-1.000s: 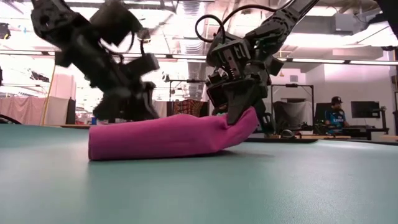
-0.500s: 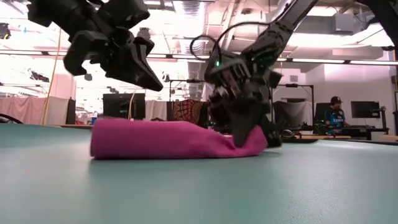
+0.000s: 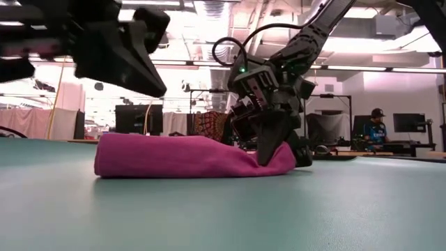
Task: Roll towel
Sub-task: Roll the violet towel
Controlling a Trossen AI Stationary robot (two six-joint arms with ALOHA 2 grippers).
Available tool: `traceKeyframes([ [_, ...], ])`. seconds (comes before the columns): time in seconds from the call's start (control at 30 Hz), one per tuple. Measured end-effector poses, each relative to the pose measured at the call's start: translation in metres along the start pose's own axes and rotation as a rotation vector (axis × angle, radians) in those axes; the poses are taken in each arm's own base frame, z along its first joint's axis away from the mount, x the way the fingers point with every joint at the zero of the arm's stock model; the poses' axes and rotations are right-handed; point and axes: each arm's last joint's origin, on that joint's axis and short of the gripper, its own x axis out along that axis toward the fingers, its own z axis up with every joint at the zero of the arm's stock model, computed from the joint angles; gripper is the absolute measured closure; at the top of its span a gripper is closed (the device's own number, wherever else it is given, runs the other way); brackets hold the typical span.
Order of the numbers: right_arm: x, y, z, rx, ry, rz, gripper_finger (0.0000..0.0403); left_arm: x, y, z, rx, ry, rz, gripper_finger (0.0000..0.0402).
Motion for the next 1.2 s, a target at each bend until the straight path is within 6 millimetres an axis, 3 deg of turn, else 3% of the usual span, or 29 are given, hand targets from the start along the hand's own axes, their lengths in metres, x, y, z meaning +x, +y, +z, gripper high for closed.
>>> traceKeyframes([
  [0.2, 0.0, 0.0, 0.001, -0.012, -0.007, -0.002, 0.039, 0.006, -0.008, 0.025, 0.086, 0.149, -0.056, 0.0401],
  [0.37, 0.002, 0.002, 0.0, -0.037, -0.024, -0.013, 0.039, 0.019, -0.021, 0.029, 0.104, 0.235, -0.158, 0.0401],
  [0.6, 0.006, 0.005, -0.002, -0.059, -0.026, -0.019, 0.039, 0.022, -0.034, 0.029, 0.109, 0.293, -0.176, 0.0401],
  [1.2, 0.009, 0.009, -0.004, -0.089, -0.03, -0.014, 0.0389, 0.027, -0.027, -0.012, 0.011, 0.46, -0.006, 0.0402],
])
